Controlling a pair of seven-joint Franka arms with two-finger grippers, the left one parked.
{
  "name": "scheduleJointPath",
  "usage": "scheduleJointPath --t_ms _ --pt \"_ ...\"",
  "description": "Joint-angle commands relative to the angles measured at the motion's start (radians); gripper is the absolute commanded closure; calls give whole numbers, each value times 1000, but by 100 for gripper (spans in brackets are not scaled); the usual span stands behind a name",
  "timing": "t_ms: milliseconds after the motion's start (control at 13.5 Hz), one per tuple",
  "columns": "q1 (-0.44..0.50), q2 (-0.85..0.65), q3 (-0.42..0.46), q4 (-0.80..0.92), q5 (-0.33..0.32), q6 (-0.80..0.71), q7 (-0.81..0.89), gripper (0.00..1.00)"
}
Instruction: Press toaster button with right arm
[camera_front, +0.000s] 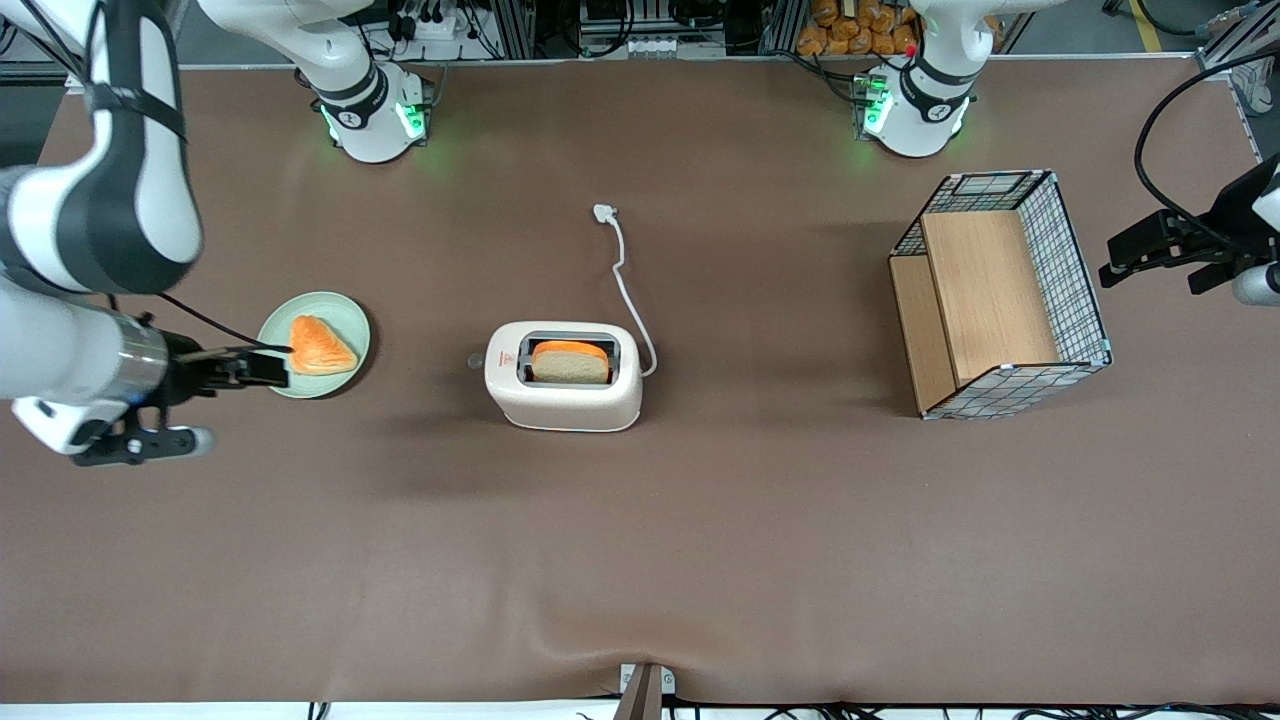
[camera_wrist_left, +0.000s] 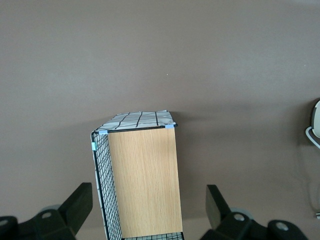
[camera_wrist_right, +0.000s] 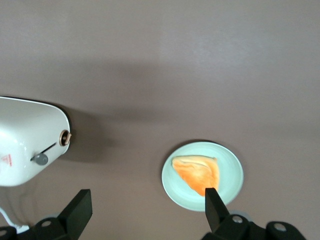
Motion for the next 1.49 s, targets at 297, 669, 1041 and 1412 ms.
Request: scheduleJointPath --t_ms 297,669,1041,1412 --pt "-116 -138 58 81 -22 -134 -15 0" --pt "-159 -334 81 -105 -36 -115 0 0" --pt "-223 -526 154 -338 -64 -31 0 0" --pt "-217 -494 184 -306 -157 -11 -3 0"
